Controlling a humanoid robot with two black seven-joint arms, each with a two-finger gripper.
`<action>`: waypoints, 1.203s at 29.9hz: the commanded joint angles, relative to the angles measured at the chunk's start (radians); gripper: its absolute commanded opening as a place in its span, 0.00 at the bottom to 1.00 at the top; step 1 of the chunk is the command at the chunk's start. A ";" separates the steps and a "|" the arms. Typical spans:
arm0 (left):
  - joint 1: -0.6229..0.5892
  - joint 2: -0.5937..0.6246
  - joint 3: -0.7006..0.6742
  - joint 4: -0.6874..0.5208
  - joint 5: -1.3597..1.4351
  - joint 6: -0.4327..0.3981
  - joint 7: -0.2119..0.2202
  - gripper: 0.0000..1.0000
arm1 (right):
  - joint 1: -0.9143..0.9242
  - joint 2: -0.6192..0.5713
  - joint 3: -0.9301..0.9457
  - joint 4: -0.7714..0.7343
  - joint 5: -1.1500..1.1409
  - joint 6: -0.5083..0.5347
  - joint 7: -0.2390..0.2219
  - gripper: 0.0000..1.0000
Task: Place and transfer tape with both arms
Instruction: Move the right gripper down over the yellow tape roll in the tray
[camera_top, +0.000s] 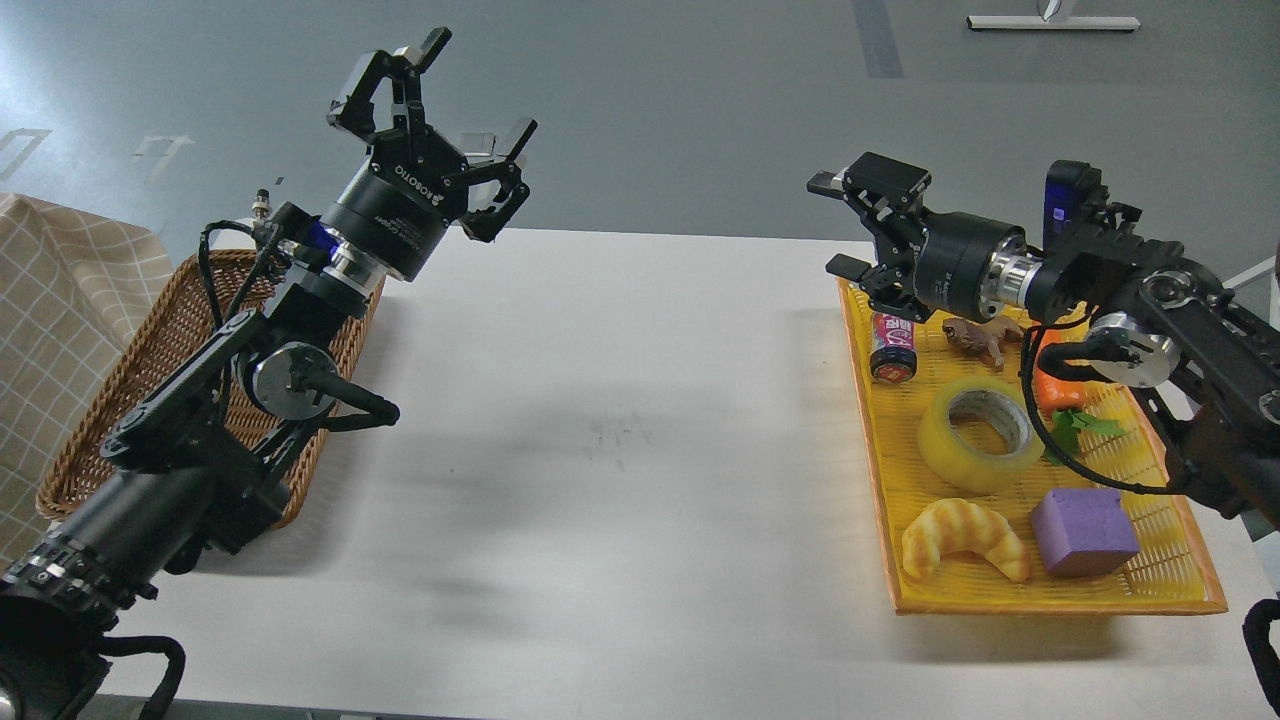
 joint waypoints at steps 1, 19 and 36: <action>0.000 -0.001 0.000 -0.001 -0.001 0.000 0.000 0.98 | -0.024 -0.031 -0.001 0.042 -0.191 0.000 0.001 1.00; -0.002 -0.002 0.000 -0.002 0.001 0.000 0.000 0.98 | -0.141 -0.342 -0.003 0.203 -0.380 0.000 0.015 1.00; -0.003 -0.002 0.000 -0.004 0.001 0.000 0.000 0.98 | -0.190 -0.465 -0.098 0.256 -0.430 0.000 0.015 1.00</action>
